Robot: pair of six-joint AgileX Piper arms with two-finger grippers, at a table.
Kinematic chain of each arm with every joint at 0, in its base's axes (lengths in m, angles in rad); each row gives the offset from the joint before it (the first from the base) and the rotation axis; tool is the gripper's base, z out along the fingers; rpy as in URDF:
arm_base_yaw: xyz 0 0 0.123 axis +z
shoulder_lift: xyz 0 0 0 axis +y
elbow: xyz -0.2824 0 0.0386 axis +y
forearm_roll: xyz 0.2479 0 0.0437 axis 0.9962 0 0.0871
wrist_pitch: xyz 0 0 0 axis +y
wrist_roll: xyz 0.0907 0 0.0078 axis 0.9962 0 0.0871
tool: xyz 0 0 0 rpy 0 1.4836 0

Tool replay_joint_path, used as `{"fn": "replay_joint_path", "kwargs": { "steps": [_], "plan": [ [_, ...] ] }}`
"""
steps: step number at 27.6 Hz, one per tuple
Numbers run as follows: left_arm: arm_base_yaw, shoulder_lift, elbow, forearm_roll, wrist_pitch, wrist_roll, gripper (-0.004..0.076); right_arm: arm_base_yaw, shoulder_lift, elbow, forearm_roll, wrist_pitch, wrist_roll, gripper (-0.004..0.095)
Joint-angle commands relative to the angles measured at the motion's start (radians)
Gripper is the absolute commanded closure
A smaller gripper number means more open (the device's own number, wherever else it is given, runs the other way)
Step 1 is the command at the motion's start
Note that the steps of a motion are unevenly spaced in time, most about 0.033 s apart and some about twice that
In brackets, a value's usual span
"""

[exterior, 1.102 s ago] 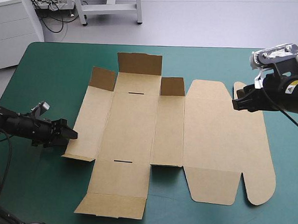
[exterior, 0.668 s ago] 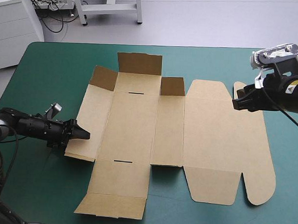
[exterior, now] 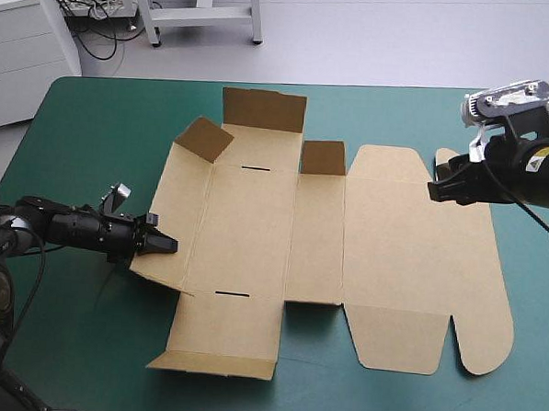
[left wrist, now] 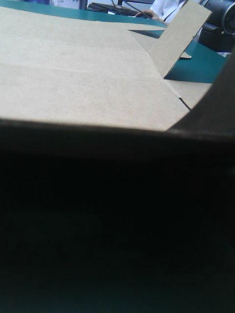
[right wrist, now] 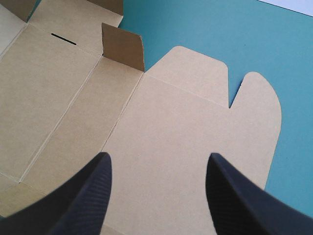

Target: Fold the box

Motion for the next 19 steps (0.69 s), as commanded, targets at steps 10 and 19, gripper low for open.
{"fn": "replay_joint_path", "kwargs": {
  "steps": [10,19],
  "plan": [
    [-0.022,-0.035,-0.177,0.049,0.101,0.035,0.0756,-0.004,-0.022,-0.022,0.005,0.001,0.005,0.0383],
    [-0.189,-0.016,-0.419,0.379,0.061,-0.033,0.0756,-0.004,-0.022,-0.022,0.005,0.001,0.005,0.0454]
  ]
}}
